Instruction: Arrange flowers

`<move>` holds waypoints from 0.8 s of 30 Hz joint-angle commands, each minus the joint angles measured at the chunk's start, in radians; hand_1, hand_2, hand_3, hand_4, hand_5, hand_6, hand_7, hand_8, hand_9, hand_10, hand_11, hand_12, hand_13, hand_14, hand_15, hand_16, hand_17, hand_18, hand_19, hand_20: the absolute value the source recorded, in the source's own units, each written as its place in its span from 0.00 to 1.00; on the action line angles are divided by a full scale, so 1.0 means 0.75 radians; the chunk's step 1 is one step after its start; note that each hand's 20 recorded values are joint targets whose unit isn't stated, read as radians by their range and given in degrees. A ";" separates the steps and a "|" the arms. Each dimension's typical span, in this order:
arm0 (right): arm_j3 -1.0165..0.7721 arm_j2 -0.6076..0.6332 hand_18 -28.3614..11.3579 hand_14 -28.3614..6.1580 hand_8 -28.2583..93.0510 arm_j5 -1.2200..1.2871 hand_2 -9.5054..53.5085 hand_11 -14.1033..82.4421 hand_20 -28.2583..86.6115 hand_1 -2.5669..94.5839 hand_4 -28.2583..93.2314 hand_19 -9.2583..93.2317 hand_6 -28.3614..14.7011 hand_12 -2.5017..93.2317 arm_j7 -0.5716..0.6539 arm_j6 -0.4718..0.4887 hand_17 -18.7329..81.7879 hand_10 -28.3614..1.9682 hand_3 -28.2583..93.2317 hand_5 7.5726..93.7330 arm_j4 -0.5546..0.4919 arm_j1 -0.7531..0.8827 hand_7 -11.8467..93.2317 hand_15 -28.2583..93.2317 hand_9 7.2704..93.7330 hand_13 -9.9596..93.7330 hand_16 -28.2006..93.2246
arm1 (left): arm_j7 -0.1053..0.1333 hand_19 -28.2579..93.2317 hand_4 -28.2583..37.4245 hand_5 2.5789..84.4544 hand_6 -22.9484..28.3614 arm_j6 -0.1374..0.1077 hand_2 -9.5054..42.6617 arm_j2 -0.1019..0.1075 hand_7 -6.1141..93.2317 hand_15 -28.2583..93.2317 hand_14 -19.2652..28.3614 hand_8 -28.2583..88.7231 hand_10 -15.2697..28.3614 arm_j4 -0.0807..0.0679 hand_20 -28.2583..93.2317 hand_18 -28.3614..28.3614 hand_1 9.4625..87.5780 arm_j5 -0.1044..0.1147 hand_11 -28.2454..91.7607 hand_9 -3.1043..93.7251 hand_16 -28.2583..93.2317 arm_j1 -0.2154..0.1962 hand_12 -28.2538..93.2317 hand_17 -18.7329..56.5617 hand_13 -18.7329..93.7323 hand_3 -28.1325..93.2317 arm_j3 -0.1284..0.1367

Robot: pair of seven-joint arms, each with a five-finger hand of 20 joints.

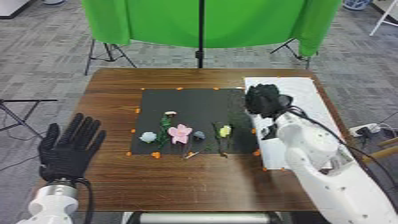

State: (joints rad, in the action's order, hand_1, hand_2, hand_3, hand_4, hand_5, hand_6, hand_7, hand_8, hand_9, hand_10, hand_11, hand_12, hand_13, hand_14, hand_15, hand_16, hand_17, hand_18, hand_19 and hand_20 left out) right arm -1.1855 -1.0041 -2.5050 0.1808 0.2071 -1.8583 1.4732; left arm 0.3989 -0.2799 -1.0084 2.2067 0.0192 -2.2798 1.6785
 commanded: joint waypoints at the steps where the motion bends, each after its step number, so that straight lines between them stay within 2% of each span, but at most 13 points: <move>1: 0.059 0.013 0.26 0.58 0.22 -0.058 0.02 0.26 0.64 0.59 0.00 0.81 0.67 0.39 -0.060 0.002 0.43 0.59 0.84 0.78 -0.027 0.072 0.40 0.60 0.82 0.68 0.55 | -0.003 0.49 0.00 0.50 0.62 -0.009 0.43 0.006 0.14 0.40 0.65 0.16 0.65 -0.003 0.34 0.72 0.19 -0.020 0.38 0.43 0.21 0.011 0.31 0.18 0.45 0.84 0.001; 5: 0.056 0.021 0.26 0.59 0.22 -0.071 0.03 0.26 0.64 0.59 0.00 0.81 0.67 0.39 -0.042 -0.009 0.43 0.59 0.84 0.77 -0.045 0.108 0.40 0.60 0.82 0.68 0.55 | -0.004 0.49 0.00 0.50 0.62 -0.019 0.43 -0.001 0.14 0.40 0.66 0.16 0.65 -0.008 0.34 0.72 0.19 -0.010 0.38 0.43 0.21 0.019 0.31 0.19 0.45 0.84 0.003; 8: 0.040 0.033 0.26 0.59 0.21 -0.037 0.03 0.27 0.64 0.59 0.00 0.81 0.67 0.38 -0.036 0.001 0.43 0.58 0.84 0.76 -0.074 0.142 0.41 0.60 0.80 0.68 0.54 | -0.003 0.49 0.00 0.51 0.63 -0.016 0.43 0.004 0.14 0.40 0.66 0.16 0.65 -0.009 0.34 0.72 0.19 -0.011 0.38 0.43 0.22 0.016 0.31 0.18 0.45 0.84 0.006; 11: 0.021 0.039 0.25 0.56 0.20 -0.021 0.01 0.30 0.63 0.57 0.00 0.82 0.64 0.30 -0.037 0.035 0.43 0.54 0.88 0.73 -0.103 0.171 0.41 0.60 0.75 0.67 0.54 | -0.001 0.49 0.00 0.51 0.62 -0.023 0.43 0.009 0.15 0.40 0.66 0.16 0.66 -0.007 0.34 0.72 0.19 -0.005 0.38 0.43 0.22 0.012 0.31 0.18 0.45 0.84 0.011; 14: 0.005 0.046 0.24 0.55 0.20 0.010 0.01 0.34 0.63 0.53 0.01 0.82 0.63 0.21 -0.022 0.047 0.42 0.51 0.90 0.69 -0.132 0.200 0.36 0.61 0.70 0.66 0.52 | -0.001 0.49 0.00 0.50 0.61 -0.022 0.42 0.009 0.15 0.41 0.66 0.16 0.66 -0.007 0.34 0.72 0.20 -0.008 0.38 0.43 0.22 0.009 0.31 0.18 0.45 0.85 0.016; 18: -0.009 0.050 0.23 0.51 0.18 0.129 0.03 0.33 0.62 0.49 0.01 0.82 0.64 0.20 0.037 0.084 0.42 0.49 0.91 0.67 -0.176 0.240 0.30 0.64 0.68 0.65 0.46 | -0.001 0.49 0.00 0.51 0.61 -0.022 0.42 0.009 0.15 0.41 0.66 0.16 0.66 -0.007 0.34 0.72 0.20 -0.010 0.38 0.43 0.21 0.005 0.31 0.18 0.45 0.85 0.024; 20: -0.008 0.053 0.23 0.49 0.13 0.113 0.04 0.32 0.62 0.46 0.02 0.82 0.63 0.20 0.034 0.078 0.42 0.47 0.92 0.64 -0.182 0.247 0.27 0.65 0.67 0.64 0.43 | 0.003 0.49 0.00 0.51 0.60 -0.020 0.42 0.012 0.16 0.41 0.66 0.16 0.66 -0.007 0.34 0.72 0.20 -0.005 0.38 0.43 0.21 0.006 0.31 0.18 0.45 0.85 0.023; 24: -0.021 0.047 0.22 0.48 0.13 0.141 0.04 0.32 0.62 0.46 0.02 0.82 0.62 0.20 0.084 0.031 0.41 0.46 0.92 0.62 -0.211 0.254 0.26 0.65 0.65 0.64 0.42 | 0.003 0.49 0.00 0.51 0.59 -0.013 0.42 0.010 0.16 0.41 0.66 0.16 0.66 -0.010 0.34 0.72 0.21 -0.003 0.38 0.43 0.21 0.012 0.31 0.18 0.45 0.85 0.026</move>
State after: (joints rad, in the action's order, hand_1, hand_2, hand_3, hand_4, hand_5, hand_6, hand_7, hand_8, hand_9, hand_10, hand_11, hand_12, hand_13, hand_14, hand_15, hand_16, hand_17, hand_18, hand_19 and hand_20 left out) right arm -1.1907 -0.9728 -2.3733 0.2082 0.2584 -1.9871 1.6411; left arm 0.4008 -0.2879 -1.0016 2.2055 0.0149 -2.2626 1.6934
